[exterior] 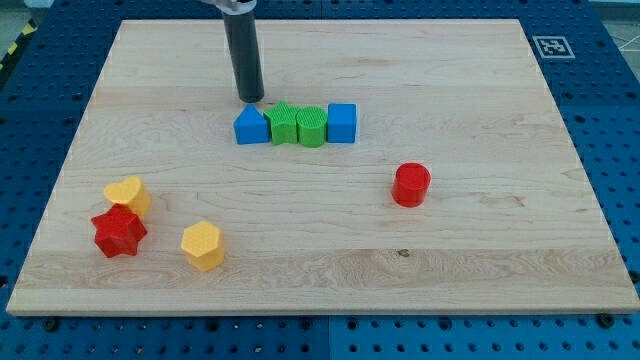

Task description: Push the blue triangle up a bit

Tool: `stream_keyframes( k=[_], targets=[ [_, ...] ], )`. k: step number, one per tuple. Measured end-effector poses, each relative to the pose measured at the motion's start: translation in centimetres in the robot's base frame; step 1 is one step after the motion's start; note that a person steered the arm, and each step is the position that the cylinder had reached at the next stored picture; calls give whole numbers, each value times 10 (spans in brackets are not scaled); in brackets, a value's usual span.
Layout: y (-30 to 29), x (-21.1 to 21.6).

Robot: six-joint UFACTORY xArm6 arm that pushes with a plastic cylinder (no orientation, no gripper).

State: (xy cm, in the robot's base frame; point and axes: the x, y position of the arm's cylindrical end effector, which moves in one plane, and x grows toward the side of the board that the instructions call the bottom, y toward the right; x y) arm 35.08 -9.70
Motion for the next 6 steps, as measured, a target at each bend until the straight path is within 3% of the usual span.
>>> stream_keyframes(
  k=[2,3,4,6],
  targets=[
    [-32,15],
    [-46,51],
    [-42,91],
    [16,101]
  ],
)
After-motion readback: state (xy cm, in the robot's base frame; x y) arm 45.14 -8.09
